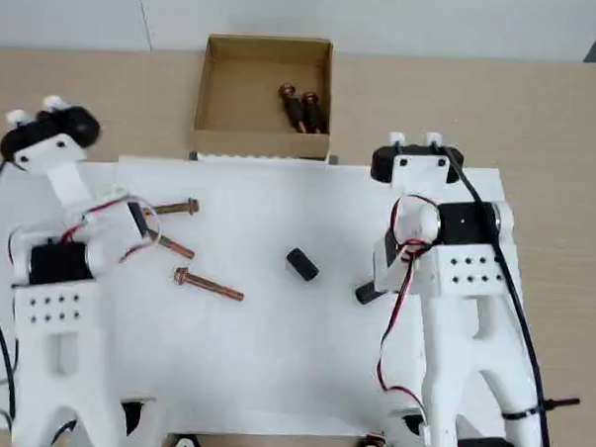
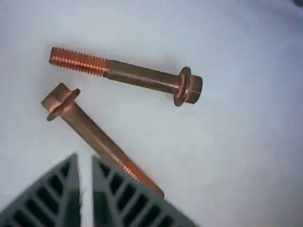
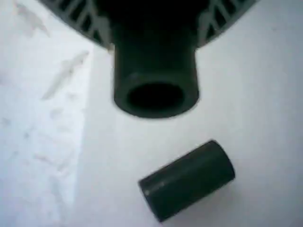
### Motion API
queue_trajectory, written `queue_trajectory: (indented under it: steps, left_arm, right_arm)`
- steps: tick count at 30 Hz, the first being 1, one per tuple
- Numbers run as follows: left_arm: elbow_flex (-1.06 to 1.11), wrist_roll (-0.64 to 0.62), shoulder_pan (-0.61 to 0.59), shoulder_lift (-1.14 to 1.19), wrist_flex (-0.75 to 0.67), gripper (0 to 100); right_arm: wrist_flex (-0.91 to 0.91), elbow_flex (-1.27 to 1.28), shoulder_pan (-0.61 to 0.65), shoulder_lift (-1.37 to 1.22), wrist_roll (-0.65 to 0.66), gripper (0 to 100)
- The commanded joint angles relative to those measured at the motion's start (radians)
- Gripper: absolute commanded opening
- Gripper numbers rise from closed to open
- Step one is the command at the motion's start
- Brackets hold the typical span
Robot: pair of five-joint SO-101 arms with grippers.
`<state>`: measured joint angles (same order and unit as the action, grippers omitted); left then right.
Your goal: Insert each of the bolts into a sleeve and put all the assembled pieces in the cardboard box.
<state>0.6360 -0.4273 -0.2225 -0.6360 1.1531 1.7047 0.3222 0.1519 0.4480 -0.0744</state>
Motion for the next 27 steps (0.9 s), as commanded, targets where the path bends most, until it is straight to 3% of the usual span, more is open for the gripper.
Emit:
queue_trajectory:
  steps: [1, 9, 15, 27]
  left_arm:
    - [-0.079, -0.098, -0.002, 0.057, 0.005, 0]
    - [-0.085, -0.284, 0.000, 0.203, -0.003, 0]
    - [-0.159, -0.327, 0.000, 0.356, 0.002, 0]
    - [-0.268, -0.327, 0.000, 0.577, 0.005, 1]
  right_arm:
    - [0.002, 0.015, -0.036, 0.077, -0.012, 0.4]
    - [-0.012, 0.095, -0.208, 0.116, -0.006, 0.5]
    - [-0.042, 0.140, -0.275, 0.117, -0.006, 0.6]
    - [-0.111, 0.180, -0.278, 0.117, -0.011, 0.5]
